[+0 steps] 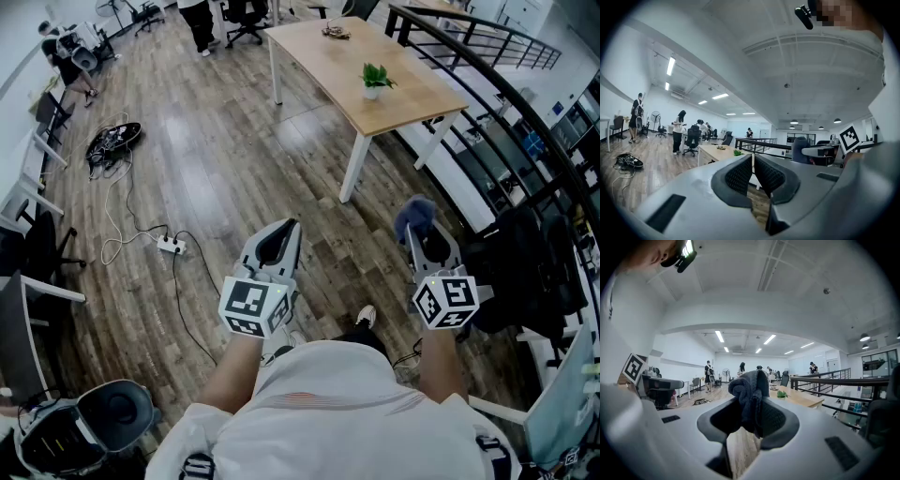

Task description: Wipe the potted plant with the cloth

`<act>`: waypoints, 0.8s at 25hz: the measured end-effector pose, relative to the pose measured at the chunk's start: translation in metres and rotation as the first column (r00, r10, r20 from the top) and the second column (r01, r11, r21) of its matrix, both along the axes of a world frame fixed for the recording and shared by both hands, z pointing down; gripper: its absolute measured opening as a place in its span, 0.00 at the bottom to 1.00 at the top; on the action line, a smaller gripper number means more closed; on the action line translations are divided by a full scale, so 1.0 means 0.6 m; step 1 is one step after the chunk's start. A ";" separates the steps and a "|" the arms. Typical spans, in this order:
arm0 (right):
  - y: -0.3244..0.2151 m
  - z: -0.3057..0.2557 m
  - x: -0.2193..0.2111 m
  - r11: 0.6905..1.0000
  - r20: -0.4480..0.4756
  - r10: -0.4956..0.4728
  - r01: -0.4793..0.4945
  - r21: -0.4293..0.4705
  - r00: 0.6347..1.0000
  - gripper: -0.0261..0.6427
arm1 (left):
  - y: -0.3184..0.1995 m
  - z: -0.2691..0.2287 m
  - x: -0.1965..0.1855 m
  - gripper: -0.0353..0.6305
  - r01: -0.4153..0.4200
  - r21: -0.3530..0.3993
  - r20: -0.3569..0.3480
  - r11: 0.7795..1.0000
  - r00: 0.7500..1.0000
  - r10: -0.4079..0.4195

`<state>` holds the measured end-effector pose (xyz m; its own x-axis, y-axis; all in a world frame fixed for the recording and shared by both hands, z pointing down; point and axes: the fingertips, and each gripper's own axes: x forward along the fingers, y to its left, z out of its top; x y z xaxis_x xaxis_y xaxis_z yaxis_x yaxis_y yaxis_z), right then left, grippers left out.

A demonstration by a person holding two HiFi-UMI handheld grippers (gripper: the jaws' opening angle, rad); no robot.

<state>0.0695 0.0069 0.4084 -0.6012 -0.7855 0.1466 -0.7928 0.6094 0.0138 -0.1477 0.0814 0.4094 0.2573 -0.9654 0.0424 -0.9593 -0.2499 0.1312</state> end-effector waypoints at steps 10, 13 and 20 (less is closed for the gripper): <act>0.010 -0.002 -0.005 1.000 -0.006 0.007 -0.007 -0.006 1.000 0.30 | 0.002 -0.003 0.006 0.09 -0.033 -0.002 -0.013 0.999 0.999 0.033; 0.013 -0.002 -0.004 1.000 -0.009 0.010 -0.010 -0.007 1.000 0.30 | 0.004 -0.004 0.007 0.09 -0.037 -0.001 -0.016 0.999 0.999 0.037; 0.023 -0.009 -0.012 1.000 0.037 0.000 0.000 -0.015 0.999 0.30 | 0.012 0.000 -0.004 0.09 -0.039 0.001 -0.028 0.999 0.999 0.039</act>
